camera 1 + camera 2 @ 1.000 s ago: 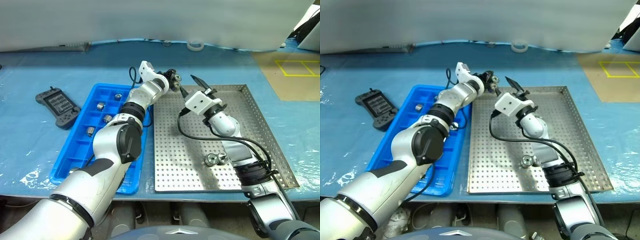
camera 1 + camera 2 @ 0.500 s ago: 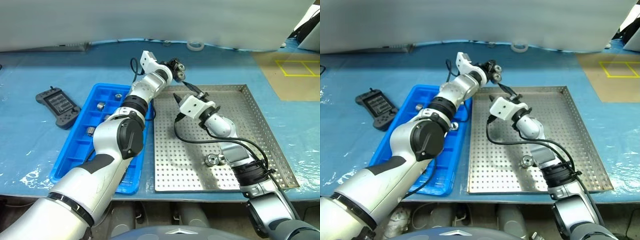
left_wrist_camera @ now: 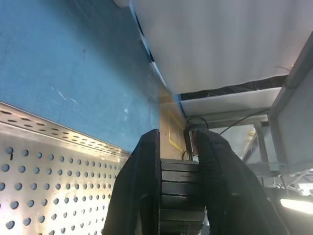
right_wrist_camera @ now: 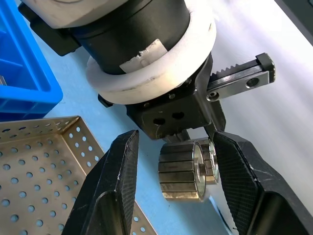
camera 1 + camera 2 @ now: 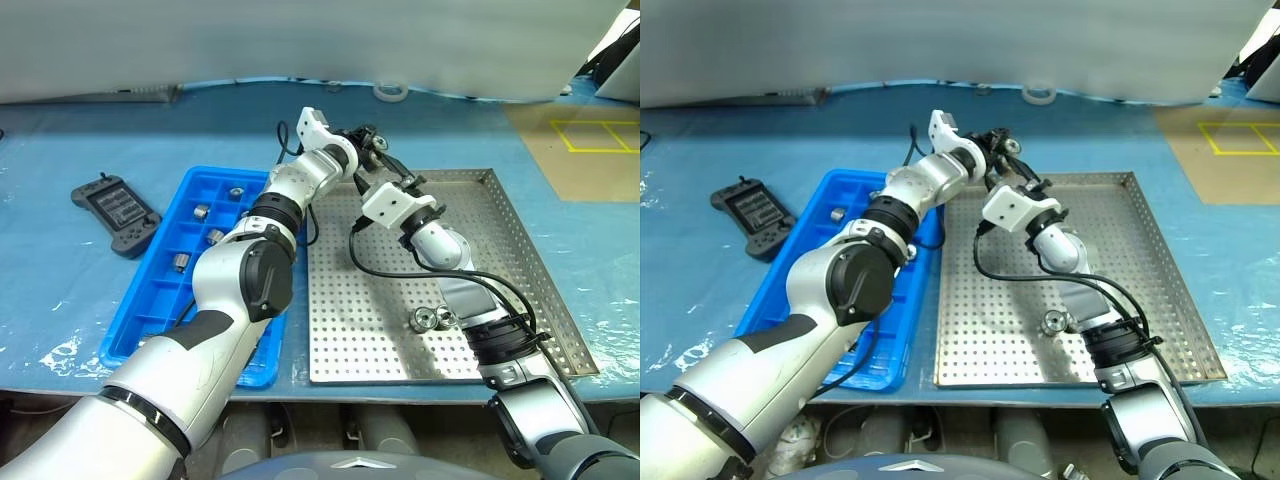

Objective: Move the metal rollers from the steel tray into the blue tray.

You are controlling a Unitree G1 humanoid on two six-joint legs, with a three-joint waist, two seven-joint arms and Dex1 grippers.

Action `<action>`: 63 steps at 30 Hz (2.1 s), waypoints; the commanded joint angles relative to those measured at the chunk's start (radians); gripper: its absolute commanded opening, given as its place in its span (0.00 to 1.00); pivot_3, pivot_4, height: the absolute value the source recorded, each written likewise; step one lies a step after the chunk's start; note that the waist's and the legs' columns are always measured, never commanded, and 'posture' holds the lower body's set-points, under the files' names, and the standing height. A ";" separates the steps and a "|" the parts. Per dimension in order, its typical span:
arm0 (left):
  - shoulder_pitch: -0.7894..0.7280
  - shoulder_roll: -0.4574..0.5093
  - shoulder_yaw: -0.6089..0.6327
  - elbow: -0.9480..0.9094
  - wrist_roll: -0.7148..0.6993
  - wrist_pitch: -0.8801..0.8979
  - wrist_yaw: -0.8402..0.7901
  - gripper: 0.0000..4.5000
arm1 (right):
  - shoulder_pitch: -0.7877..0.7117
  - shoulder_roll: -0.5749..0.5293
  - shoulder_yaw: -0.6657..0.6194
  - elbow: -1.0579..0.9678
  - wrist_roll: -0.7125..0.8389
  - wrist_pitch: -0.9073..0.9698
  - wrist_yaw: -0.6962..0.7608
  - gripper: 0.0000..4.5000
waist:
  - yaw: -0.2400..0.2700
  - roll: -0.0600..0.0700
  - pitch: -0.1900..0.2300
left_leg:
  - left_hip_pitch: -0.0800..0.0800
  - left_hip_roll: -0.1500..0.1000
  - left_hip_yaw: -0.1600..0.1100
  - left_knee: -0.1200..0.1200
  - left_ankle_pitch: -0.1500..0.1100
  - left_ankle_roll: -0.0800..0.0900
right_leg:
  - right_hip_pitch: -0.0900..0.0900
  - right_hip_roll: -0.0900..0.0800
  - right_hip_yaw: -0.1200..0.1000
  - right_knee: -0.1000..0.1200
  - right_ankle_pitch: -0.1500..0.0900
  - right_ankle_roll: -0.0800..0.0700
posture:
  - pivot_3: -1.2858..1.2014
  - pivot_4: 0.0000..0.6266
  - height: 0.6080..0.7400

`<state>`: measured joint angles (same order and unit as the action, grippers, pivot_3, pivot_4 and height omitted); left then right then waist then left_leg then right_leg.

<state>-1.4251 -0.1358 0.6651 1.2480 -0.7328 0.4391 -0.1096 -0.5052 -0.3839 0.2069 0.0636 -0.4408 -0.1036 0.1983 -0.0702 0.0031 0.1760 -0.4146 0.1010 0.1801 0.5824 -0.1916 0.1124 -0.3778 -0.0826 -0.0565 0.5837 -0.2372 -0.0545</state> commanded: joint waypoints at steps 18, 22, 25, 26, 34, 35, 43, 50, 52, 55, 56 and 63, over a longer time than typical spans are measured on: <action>0.000 0.035 -0.022 -0.110 -0.019 0.098 -0.020 0.17 | 0.017 -0.021 -0.019 -0.035 -0.006 -0.031 -0.017 0.57 | -0.001 0.000 0.000 | 0.000 0.000 0.000 0.000 0.000 0.000 | 0.000 0.000 0.000 0.000 0.000 0.000 | 0.37 0.24 1.00; 0.005 0.025 -0.028 -0.127 -0.028 0.142 -0.035 0.17 | 0.015 -0.019 -0.015 -0.034 -0.008 -0.030 -0.018 0.57 | -0.001 0.000 0.000 | 0.000 0.000 0.000 0.000 0.000 0.000 | 0.000 0.000 0.000 0.000 0.000 0.000 | 0.37 0.24 1.00; 0.007 0.022 -0.032 -0.134 -0.030 0.169 -0.034 0.17 | 0.015 -0.019 -0.015 -0.033 -0.008 -0.031 -0.018 0.57 | -0.001 0.000 0.000 | 0.000 0.000 0.000 0.000 0.000 0.000 | 0.000 0.000 0.000 0.001 0.000 0.000 | 0.37 0.24 1.00; 0.010 0.026 -0.049 -0.138 -0.016 0.200 -0.034 0.17 | 0.015 -0.019 -0.014 -0.032 -0.010 -0.031 -0.019 0.57 | -0.001 0.000 0.000 | 0.000 0.000 0.000 0.000 0.000 0.000 | 0.000 0.000 0.000 0.001 0.000 0.000 | 0.37 0.24 1.00; 0.065 0.053 -0.086 -0.220 -0.017 0.289 -0.031 0.17 | 0.016 -0.020 -0.011 -0.028 -0.011 -0.040 -0.018 0.48 | -0.001 0.000 0.000 | 0.000 0.000 0.000 0.000 0.000 0.000 | -0.001 0.000 0.000 0.001 0.000 0.000 | 0.38 0.24 1.00; 0.067 0.054 -0.086 -0.226 -0.020 0.291 -0.029 0.17 | 0.016 -0.020 -0.010 -0.028 -0.011 -0.042 -0.017 0.42 | 0.000 0.000 0.000 | 0.000 0.000 0.000 0.000 0.000 0.000 | -0.001 0.000 0.000 0.001 0.000 0.000 | 0.38 0.24 1.00; 0.062 0.056 -0.075 -0.234 -0.032 0.272 -0.018 0.17 | 0.013 -0.014 -0.003 -0.021 -0.011 -0.047 -0.014 0.27 | 0.001 0.000 0.000 | 0.000 0.000 0.000 0.001 0.000 0.000 | -0.001 0.000 0.000 0.001 0.000 0.000 | 0.38 0.24 1.00; 0.056 0.070 -0.073 -0.221 -0.023 0.233 -0.015 0.17 | 0.022 -0.015 -0.007 -0.023 -0.006 -0.046 -0.013 0.27 | 0.001 0.000 0.000 | -0.001 0.000 0.000 0.001 0.000 0.000 | -0.001 0.000 0.000 0.001 0.000 0.000 | 0.38 0.24 1.00; 0.047 0.088 -0.069 -0.210 -0.018 0.206 -0.021 0.17 | 0.031 -0.022 -0.011 -0.027 0.000 -0.046 -0.005 0.27 | 0.001 0.000 0.000 | -0.001 0.000 0.000 0.001 0.000 0.000 | -0.001 0.000 0.000 0.001 0.000 0.000 | 0.38 0.24 1.00; 0.030 0.127 -0.055 -0.187 -0.017 0.164 -0.036 0.17 | 0.049 -0.028 -0.029 -0.041 0.041 -0.032 0.030 0.27 | 0.001 0.000 0.000 | -0.001 0.000 0.000 0.001 0.000 0.000 | -0.001 0.000 0.000 0.001 0.000 0.000 | 0.39 0.24 1.00; 0.025 0.145 -0.050 -0.177 -0.016 0.147 -0.043 0.17 | 0.056 -0.020 -0.044 -0.052 0.081 -0.010 0.055 0.27 | 0.001 0.000 0.000 | -0.001 0.000 0.000 0.001 0.000 0.000 | -0.001 0.000 0.000 0.001 0.000 0.000 | 0.39 0.24 1.00; 0.003 0.286 -0.035 -0.092 0.010 0.031 -0.087 0.17 | 0.081 -0.031 -0.086 -0.082 0.189 0.071 0.144 0.27 | -0.012 -0.003 0.003 | -0.001 0.000 0.000 0.000 0.000 0.000 | -0.002 0.000 0.001 0.001 0.000 0.000 | 0.39 0.24 1.00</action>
<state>-1.3654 0.0899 0.5990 1.2082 -0.7227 0.5450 -0.1720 -0.4324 -0.3995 0.1593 -0.0053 -0.2699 -0.0435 0.3360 -0.0827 0.0003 0.1787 -0.4150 0.1018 0.1800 0.5826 -0.1913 0.1119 -0.3809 -0.0818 -0.0556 0.5854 -0.2370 -0.0544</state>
